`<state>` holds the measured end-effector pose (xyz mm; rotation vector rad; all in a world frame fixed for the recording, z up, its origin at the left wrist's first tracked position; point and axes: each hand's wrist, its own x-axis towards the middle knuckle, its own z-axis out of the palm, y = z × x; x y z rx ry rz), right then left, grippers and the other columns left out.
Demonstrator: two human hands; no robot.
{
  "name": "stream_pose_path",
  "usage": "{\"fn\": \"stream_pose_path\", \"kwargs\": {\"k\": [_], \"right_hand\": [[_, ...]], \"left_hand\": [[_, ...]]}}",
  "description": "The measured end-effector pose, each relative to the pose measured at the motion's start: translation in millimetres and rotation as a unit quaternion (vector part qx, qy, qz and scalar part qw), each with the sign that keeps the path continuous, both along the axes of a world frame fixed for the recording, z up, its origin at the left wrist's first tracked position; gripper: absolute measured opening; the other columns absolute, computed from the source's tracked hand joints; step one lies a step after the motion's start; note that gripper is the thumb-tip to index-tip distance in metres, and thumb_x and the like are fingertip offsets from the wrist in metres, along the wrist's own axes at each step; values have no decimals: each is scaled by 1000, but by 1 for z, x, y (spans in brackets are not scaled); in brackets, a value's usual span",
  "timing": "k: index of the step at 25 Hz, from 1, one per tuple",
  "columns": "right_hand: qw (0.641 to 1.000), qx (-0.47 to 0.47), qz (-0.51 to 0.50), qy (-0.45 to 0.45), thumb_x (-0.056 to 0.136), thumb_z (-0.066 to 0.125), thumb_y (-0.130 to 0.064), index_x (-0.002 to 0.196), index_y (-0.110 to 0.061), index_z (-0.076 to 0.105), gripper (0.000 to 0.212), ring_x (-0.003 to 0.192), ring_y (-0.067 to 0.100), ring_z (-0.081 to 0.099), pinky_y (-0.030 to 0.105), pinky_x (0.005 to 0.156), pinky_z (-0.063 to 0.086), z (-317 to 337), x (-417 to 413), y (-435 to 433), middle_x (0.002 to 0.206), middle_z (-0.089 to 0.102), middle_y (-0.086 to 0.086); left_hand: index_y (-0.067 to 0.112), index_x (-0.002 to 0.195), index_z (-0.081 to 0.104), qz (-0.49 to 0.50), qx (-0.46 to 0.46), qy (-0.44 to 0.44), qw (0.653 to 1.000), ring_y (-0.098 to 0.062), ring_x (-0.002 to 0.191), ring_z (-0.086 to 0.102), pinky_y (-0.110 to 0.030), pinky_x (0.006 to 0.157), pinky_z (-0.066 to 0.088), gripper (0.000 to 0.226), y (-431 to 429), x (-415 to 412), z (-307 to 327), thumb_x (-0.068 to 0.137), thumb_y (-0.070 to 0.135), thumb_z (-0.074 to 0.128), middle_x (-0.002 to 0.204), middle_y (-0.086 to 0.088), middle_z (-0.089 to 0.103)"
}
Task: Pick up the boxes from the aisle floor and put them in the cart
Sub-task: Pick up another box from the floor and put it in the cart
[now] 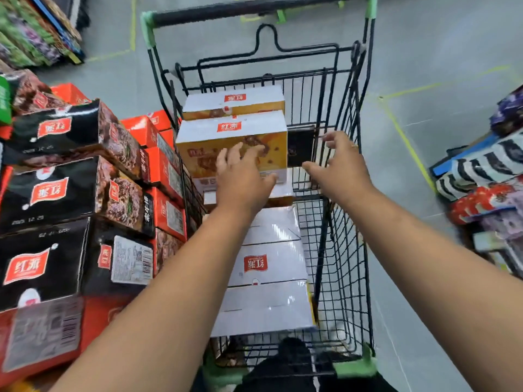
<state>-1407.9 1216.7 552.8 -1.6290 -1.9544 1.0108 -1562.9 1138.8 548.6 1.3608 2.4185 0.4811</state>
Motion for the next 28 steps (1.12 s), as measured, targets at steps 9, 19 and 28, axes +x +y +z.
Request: {"fn": "stream_pose_path", "kwargs": {"k": [9,19,28], "right_hand": [[991,51,-116,36,80,75,-30,125,-22,53,51,112,20,55,32,93,44,49,170,-89,128,50,7],[956,91,-275,54,82,72,-33,127,-24,52,50,116,16,52,25,90,40,104,414,-251,128,50,2],[877,119,-464,37,82,72,-33,131,-25,49,55,109,15,52,24,85,37,143,589,-398,126,47,2]], "left_hand": [[28,140,47,-203,114,-81,969,-22,121,53,-36,103,42,58,-27,161,68,86,33,68,129,-5,56],[24,137,52,-370,160,-177,898,-12,124,51,-32,105,40,43,-130,417,127,97,37,55,133,4,58],[19,139,51,-581,146,-191,778,-12,128,49,-32,109,37,44,-211,628,162,98,34,53,139,3,55]]}}
